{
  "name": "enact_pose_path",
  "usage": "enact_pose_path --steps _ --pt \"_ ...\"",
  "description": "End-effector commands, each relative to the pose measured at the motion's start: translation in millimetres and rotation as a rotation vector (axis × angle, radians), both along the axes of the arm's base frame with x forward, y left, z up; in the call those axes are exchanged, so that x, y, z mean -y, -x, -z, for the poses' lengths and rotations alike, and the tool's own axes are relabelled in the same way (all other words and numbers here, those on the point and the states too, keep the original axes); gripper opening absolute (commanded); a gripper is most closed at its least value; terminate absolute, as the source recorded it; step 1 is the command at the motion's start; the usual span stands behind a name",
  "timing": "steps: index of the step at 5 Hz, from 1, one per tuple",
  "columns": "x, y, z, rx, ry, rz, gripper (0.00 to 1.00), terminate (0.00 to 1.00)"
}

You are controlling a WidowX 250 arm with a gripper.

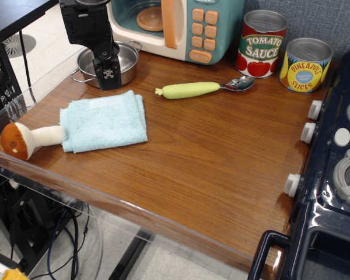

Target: Put the mushroom in front of the cans

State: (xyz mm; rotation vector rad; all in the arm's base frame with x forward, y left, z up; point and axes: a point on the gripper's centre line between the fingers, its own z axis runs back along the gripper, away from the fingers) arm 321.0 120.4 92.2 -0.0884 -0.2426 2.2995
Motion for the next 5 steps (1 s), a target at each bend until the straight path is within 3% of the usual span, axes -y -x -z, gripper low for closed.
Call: enact_pose_path --steps 1,4,5 --pt "0 0 0 0.000 0.000 0.000 1.00 0.00" --pt "-41 42 23 -0.072 -0.073 -0.145 1.00 0.00" --pt "-55 60 35 -0.143 -0.136 -0.222 1.00 0.00"
